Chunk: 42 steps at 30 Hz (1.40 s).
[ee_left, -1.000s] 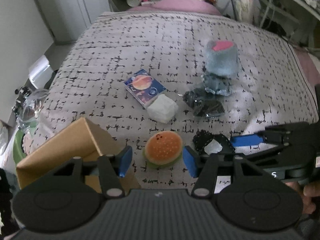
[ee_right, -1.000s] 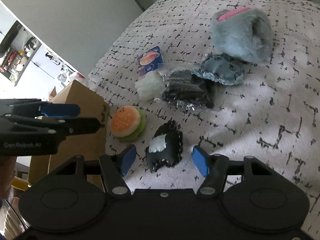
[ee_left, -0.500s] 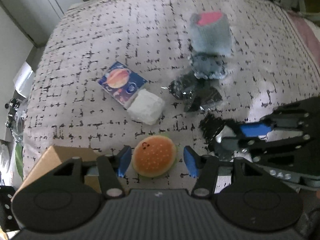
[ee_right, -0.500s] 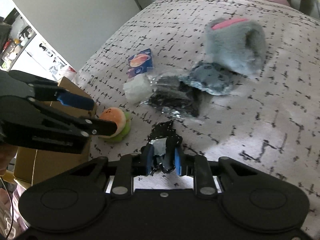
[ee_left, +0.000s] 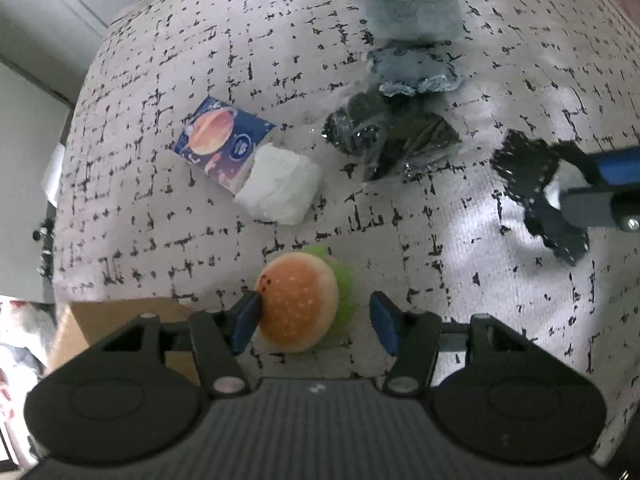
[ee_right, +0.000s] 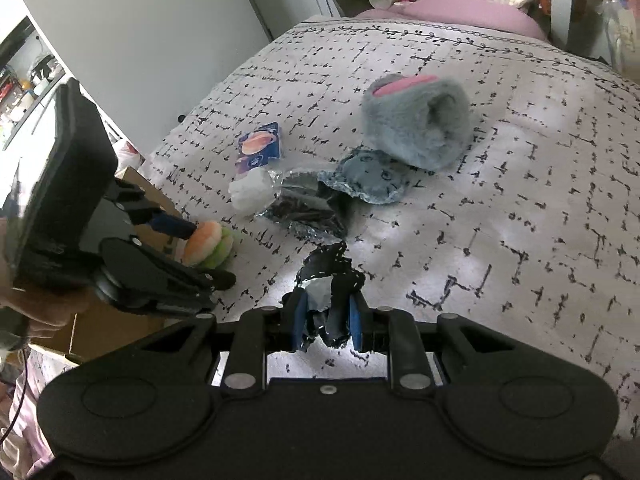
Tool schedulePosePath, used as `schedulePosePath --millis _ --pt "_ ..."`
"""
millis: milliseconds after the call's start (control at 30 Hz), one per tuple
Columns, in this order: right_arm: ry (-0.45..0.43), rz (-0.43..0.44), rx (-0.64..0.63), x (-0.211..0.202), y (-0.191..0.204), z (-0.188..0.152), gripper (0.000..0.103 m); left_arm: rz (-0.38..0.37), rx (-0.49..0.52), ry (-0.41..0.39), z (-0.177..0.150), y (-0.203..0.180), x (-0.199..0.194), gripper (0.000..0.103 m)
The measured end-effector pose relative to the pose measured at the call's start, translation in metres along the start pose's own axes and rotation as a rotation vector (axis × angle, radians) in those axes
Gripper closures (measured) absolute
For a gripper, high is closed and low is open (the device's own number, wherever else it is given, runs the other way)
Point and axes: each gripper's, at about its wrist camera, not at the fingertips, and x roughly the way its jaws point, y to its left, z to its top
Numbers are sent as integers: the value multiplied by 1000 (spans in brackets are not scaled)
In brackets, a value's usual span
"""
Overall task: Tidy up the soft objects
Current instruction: 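Grasp the hamburger toy with the left gripper while the right gripper holds the black item, then carry both items over the cardboard box and open both grippers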
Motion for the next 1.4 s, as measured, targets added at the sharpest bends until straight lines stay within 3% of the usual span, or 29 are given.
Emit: schedulePosePath --millis 67,200,400,733,933,1400 --pt "-2 -5 -1 -1 1 -3 81 5 -2 -22 -2 0 -2 49" --pt "-10 -13 2 -5 4 -6 81 28 -48 -62 -6 3 -5 69" --pt "-37 -27 -9 -17 10 -6 81 -12 -123 -166 -16 2 -28 82" --pt "-96 -39 -25 -41 25 -10 81 -85 -278 -315 -41 11 -76 83" --pt "-128 -45 -39 -50 41 -12 81 -106 -315 -393 -62 14 -110 83" --pt "-233 -91 -69 -73 78 -16 81 -111 -389 -489 -102 27 -154 83"
